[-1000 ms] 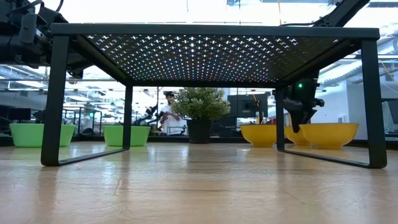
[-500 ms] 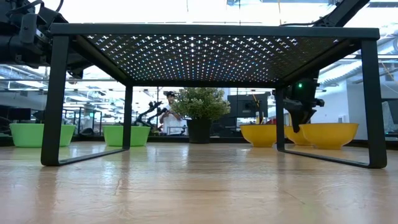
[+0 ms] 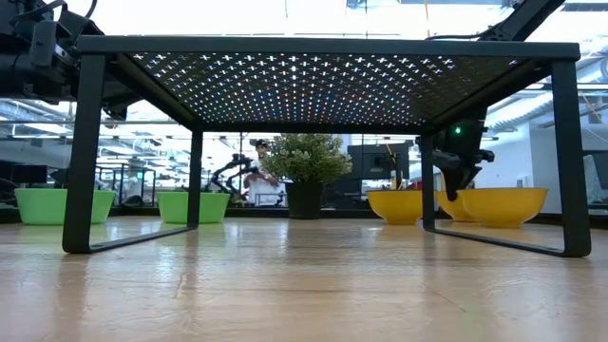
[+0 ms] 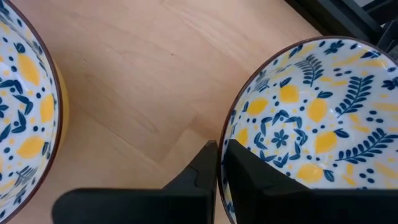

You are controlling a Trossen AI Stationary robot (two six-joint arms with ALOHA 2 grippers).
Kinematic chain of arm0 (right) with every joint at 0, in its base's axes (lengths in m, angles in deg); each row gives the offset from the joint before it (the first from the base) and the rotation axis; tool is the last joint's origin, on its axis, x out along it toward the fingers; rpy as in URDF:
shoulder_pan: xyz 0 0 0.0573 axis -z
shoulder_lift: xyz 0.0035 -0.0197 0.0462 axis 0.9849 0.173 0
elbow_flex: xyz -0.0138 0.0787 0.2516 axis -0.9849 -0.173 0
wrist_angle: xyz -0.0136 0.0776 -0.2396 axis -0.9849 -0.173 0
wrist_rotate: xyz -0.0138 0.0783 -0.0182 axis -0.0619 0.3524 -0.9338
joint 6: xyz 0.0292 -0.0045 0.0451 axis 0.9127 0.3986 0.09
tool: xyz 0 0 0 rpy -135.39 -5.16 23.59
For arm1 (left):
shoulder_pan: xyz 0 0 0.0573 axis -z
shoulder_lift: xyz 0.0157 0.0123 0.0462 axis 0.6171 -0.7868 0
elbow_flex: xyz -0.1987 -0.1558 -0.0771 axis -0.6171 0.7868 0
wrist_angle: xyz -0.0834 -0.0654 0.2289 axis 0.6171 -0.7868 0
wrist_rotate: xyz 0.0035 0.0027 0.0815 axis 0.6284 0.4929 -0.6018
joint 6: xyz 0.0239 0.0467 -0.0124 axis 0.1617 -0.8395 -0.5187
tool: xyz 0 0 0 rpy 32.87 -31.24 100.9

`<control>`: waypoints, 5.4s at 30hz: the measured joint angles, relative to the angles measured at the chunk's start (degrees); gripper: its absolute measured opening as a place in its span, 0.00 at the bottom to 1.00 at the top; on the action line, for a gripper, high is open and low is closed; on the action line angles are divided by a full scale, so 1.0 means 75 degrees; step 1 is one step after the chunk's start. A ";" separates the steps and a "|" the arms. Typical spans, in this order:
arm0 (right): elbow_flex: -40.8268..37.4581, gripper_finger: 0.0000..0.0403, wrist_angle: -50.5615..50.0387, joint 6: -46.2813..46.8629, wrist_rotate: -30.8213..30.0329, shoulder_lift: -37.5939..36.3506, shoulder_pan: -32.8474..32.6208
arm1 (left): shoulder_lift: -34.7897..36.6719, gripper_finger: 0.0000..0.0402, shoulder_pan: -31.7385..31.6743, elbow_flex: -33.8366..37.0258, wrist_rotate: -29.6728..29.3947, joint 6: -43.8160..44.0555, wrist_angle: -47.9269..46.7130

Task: Pick & Place Mini bowls
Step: Put the top right white patterned bowl on the shelf

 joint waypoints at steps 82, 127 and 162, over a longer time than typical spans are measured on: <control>0.0256 0.00 0.1747 -0.0532 -0.0574 -0.2066 -0.4291 | 0.0000 0.25 -0.0001 -0.0003 -0.0001 0.0000 -0.0001; 0.6930 0.00 -0.4781 0.2359 -0.2521 0.1332 -0.8734 | 0.0000 0.25 -0.0002 -0.0003 0.0000 0.0000 -0.0002; 0.6886 0.00 -0.5867 0.2787 -0.2967 0.2471 -0.9503 | 0.0000 0.25 0.0001 -0.0003 -0.0001 0.0000 -0.0004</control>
